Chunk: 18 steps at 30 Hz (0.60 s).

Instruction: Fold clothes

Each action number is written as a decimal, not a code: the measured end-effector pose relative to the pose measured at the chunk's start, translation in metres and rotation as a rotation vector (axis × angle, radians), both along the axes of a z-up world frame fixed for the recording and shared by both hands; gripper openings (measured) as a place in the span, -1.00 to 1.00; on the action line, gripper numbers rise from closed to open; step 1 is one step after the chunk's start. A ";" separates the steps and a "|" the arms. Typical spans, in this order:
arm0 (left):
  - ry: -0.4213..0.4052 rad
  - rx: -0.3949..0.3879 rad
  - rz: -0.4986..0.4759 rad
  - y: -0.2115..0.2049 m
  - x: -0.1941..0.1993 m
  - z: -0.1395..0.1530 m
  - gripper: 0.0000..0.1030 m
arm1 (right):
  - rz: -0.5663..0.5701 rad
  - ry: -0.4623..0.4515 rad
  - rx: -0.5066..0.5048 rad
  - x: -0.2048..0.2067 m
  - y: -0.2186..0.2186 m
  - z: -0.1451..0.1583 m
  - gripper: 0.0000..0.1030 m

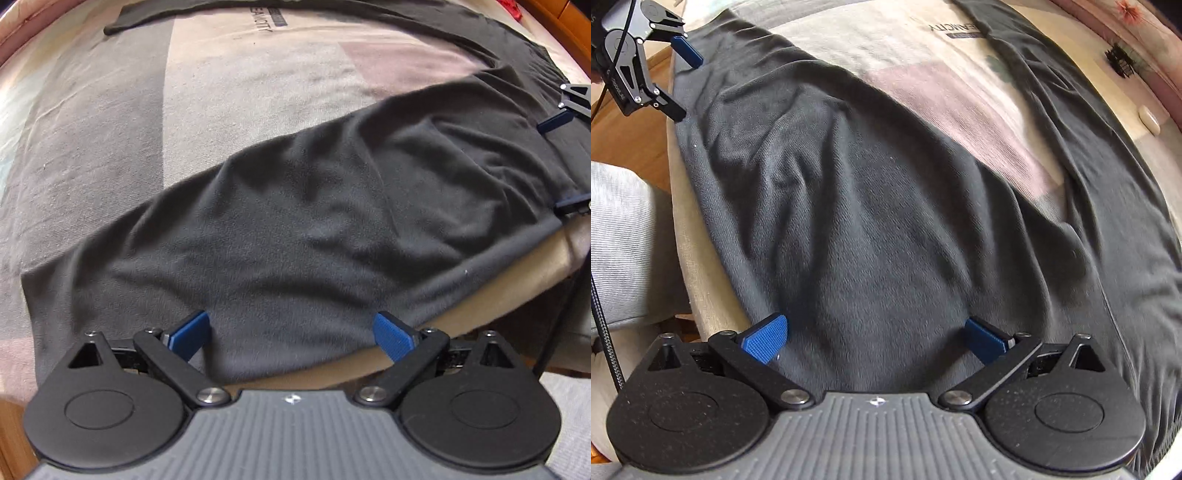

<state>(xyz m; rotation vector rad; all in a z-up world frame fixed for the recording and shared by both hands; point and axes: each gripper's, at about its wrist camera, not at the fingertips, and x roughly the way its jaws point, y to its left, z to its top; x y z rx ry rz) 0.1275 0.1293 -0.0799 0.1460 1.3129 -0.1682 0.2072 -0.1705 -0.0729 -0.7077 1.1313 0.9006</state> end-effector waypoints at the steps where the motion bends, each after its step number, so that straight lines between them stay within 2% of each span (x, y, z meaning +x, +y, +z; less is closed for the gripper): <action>1: -0.013 0.000 -0.004 0.000 0.001 0.004 0.85 | -0.001 -0.003 0.010 0.000 0.000 0.003 1.00; 7: -0.058 -0.041 -0.058 -0.024 0.019 0.011 0.85 | 0.057 -0.036 0.091 -0.004 0.014 0.012 1.00; 11: -0.108 -0.092 -0.115 -0.049 0.030 0.013 0.85 | 0.082 -0.029 0.136 0.002 0.026 0.009 1.00; 14: -0.113 -0.129 -0.162 -0.062 0.042 0.008 0.85 | 0.100 -0.024 0.169 0.006 0.035 0.007 1.00; 16: -0.117 -0.132 -0.203 -0.070 0.046 0.004 0.85 | 0.113 -0.012 0.172 0.010 0.036 0.003 1.00; 18: -0.110 -0.111 -0.207 -0.070 0.046 -0.002 0.85 | 0.076 -0.008 0.158 0.020 0.031 -0.004 1.00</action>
